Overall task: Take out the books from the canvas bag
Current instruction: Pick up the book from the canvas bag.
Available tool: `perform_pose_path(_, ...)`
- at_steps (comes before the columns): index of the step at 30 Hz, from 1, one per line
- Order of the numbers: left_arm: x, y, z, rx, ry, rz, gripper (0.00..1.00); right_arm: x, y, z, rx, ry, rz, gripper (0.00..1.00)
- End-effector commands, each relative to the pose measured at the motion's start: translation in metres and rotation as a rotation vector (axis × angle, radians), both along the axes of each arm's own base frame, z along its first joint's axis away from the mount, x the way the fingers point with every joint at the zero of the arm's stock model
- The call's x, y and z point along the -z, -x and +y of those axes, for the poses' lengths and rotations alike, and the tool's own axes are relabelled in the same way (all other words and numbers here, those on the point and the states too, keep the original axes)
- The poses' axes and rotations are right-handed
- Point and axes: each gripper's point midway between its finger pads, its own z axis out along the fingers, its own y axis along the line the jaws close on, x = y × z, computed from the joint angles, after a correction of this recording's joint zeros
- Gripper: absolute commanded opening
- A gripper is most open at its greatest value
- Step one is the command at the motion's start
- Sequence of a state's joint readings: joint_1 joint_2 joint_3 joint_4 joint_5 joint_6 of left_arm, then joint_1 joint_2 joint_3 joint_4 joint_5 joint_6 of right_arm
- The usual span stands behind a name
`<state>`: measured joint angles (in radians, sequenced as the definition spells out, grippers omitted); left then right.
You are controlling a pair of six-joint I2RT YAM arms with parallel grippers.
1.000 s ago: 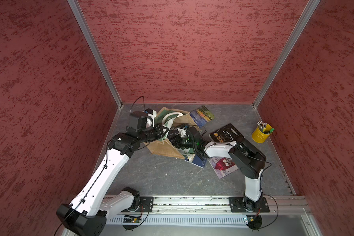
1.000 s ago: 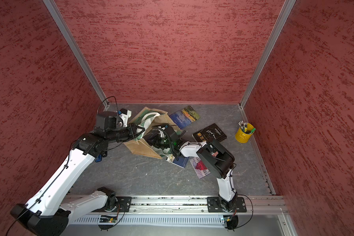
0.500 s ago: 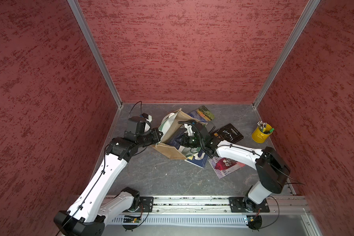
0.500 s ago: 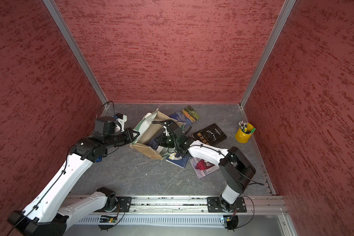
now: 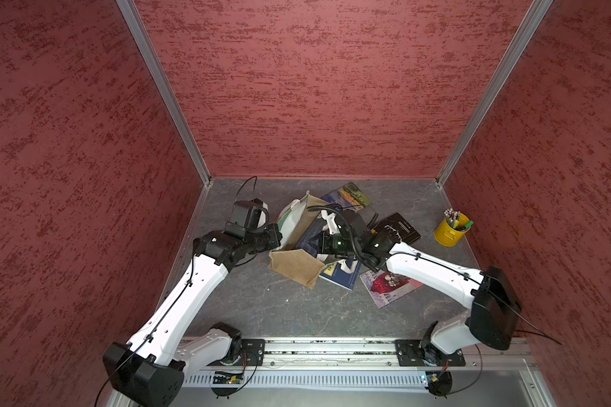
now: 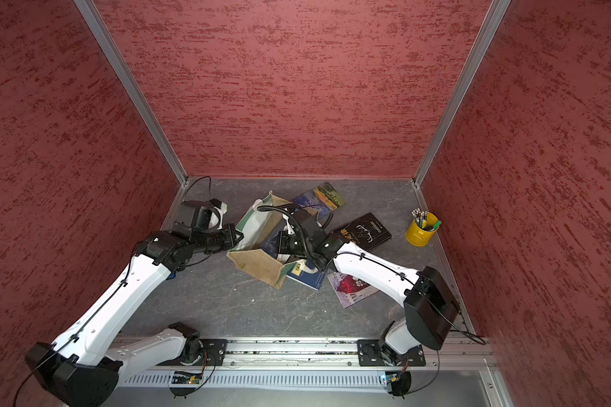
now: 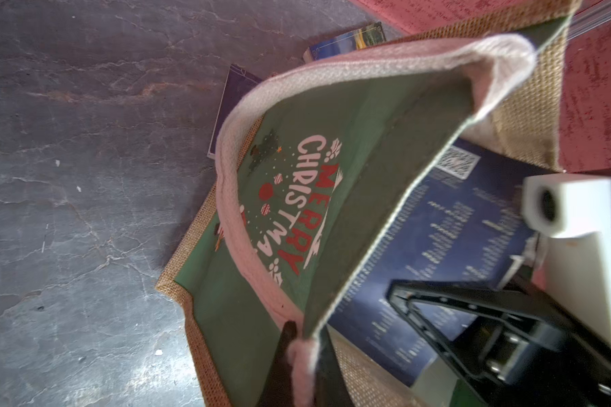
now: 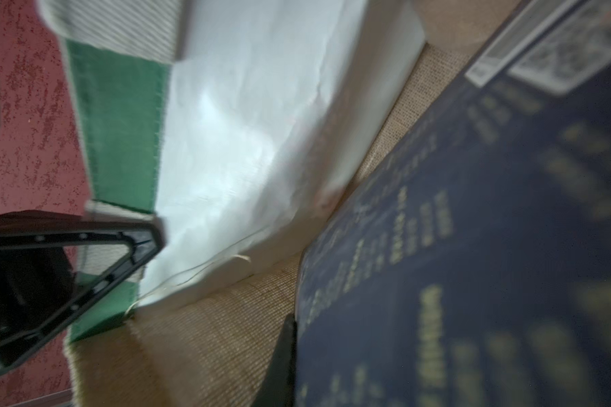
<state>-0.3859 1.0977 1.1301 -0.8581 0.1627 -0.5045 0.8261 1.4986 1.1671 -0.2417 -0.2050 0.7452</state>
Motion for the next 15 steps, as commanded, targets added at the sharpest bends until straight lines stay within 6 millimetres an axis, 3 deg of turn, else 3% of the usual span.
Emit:
perform_pose_path(1,-0.008,0.000,0.004,0.012,-0.062,-0.027,0.00,-0.062,-0.006,-0.018,0.039,-0.007,-0.172,0.00)
perform_pose_path(9,-0.008,0.001,-0.003,0.044,-0.146,-0.020,0.00,-0.112,0.005,-0.028,0.027,-0.076,-0.263,0.00)
perform_pose_path(15,-0.003,-0.001,0.004,-0.006,-0.159,-0.003,0.00,-0.156,0.004,-0.054,0.124,-0.129,-0.345,0.00)
